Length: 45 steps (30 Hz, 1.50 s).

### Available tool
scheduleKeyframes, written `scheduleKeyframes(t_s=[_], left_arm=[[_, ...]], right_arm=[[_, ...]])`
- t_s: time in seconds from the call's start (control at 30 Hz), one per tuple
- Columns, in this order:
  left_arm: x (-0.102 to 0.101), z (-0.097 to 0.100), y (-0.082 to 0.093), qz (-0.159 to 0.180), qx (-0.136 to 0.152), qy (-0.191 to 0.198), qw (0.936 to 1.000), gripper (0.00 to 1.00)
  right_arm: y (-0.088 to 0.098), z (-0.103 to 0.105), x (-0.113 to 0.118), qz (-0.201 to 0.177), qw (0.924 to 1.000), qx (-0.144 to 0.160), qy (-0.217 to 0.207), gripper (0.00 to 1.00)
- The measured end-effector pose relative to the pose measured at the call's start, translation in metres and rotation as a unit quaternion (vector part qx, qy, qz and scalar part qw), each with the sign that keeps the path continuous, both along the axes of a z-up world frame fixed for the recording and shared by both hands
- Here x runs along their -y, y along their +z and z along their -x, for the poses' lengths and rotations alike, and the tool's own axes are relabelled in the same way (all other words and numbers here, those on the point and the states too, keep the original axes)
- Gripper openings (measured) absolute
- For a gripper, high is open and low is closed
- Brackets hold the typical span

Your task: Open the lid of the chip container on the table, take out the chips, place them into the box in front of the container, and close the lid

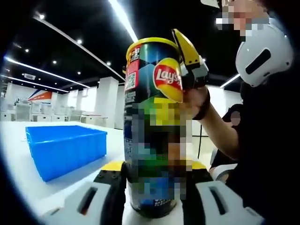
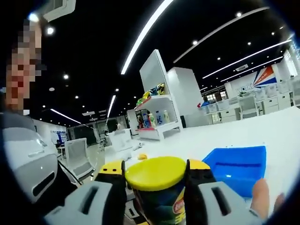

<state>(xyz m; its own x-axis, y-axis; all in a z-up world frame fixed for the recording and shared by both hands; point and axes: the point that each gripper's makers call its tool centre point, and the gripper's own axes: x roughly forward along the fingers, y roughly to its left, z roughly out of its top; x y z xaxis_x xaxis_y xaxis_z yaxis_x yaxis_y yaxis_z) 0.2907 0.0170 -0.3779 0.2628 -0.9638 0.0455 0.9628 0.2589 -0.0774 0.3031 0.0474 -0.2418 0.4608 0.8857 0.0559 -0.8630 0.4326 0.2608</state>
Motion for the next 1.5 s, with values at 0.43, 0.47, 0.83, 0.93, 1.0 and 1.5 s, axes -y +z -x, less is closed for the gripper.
scheduleKeyframes(t_s=[0.43, 0.47, 0.83, 0.93, 1.0, 1.5], left_arm=[[0.001, 0.002, 0.000, -0.001, 0.000, -0.003, 1.0000, 0.46], [0.001, 0.002, 0.000, -0.001, 0.001, -0.003, 1.0000, 0.46], [0.001, 0.002, -0.001, -0.003, 0.003, -0.004, 1.0000, 0.46], [0.001, 0.003, -0.002, -0.005, 0.007, -0.005, 0.9999, 0.46], [0.002, 0.003, -0.002, -0.008, 0.014, -0.006, 0.9998, 0.46], [0.001, 0.003, -0.004, -0.009, 0.006, -0.008, 0.9999, 0.46]], right_arm=[[0.000, 0.000, 0.001, -0.013, 0.9996, -0.024, 0.001, 0.41], [0.000, 0.000, 0.001, -0.015, 0.9996, -0.024, 0.001, 0.41], [0.002, 0.003, -0.001, -0.012, 0.9998, -0.006, 0.011, 0.42], [0.002, 0.008, -0.001, 0.005, 0.9997, 0.016, 0.018, 0.42], [0.002, 0.014, -0.002, 0.012, 0.9991, 0.032, 0.026, 0.42], [0.001, 0.017, -0.003, 0.039, 0.9924, 0.113, 0.027, 0.44]])
